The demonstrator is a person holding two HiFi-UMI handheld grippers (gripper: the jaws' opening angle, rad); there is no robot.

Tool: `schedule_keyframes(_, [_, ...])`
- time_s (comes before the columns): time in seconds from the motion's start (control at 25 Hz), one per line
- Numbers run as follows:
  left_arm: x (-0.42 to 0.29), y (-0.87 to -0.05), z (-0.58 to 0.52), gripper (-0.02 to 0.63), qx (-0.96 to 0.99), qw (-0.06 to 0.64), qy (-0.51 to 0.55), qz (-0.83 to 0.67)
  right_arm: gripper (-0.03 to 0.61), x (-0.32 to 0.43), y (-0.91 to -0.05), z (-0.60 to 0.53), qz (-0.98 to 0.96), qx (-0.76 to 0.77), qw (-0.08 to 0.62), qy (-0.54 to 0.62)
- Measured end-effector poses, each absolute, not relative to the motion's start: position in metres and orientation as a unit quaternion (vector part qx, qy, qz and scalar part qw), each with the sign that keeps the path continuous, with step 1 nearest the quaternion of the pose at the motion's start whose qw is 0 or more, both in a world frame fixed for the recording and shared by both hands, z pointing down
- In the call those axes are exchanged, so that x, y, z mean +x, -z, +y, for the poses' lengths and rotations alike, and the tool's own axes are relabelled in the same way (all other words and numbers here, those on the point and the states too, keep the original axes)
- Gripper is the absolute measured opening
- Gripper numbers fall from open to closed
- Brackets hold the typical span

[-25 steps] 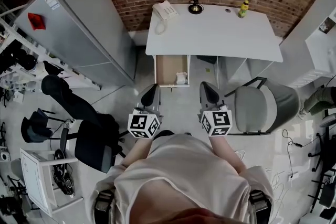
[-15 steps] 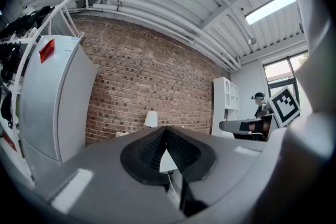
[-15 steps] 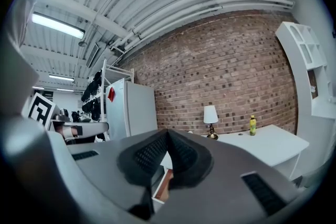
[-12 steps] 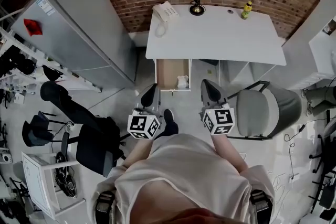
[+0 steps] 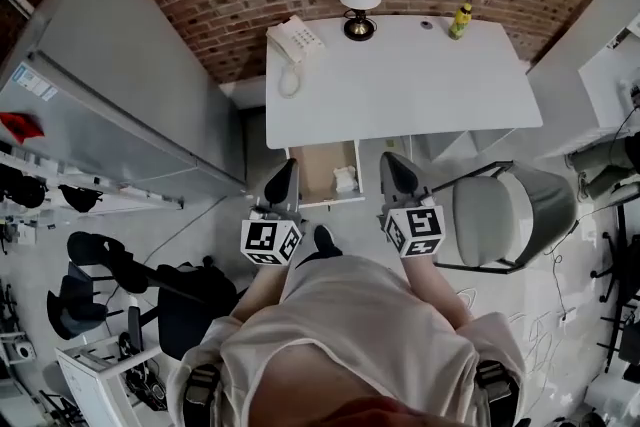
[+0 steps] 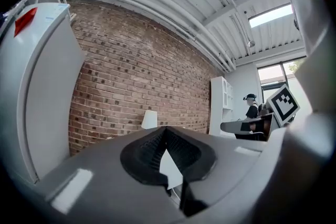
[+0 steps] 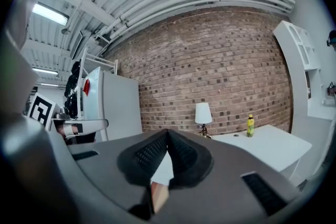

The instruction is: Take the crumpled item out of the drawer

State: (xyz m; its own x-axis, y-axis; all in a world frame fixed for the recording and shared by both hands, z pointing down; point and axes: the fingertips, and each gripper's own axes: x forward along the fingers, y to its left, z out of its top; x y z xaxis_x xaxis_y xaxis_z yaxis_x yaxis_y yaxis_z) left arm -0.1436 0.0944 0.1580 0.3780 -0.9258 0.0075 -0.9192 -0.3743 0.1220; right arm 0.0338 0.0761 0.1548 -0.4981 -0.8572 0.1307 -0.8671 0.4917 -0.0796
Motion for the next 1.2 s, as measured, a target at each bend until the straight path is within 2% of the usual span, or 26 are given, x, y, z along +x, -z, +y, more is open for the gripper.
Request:
schedule_keyframes(0.4, [-0.171,-0.156,0.005,0.009,0.85,0.056,0.034,-0.522,0.006,0.008,-0.147,-0.003,-0.845,0.531,0.032,-0.06])
schedule_keyframes(1.04, [-0.124,-0.151,-0.028,0.01,0.829,-0.003,-0.02,-0.559,0.007,0.045,-0.154,-0.055,-0.866,0.492,0.04,-0.076])
schedule_keyframes(1.2, [-0.111,-0.163,-0.031,0.011,0.834,0.005,-0.034,-0.551,0.006,0.053,-0.164,-0.056,-0.865,0.491,0.05,-0.087])
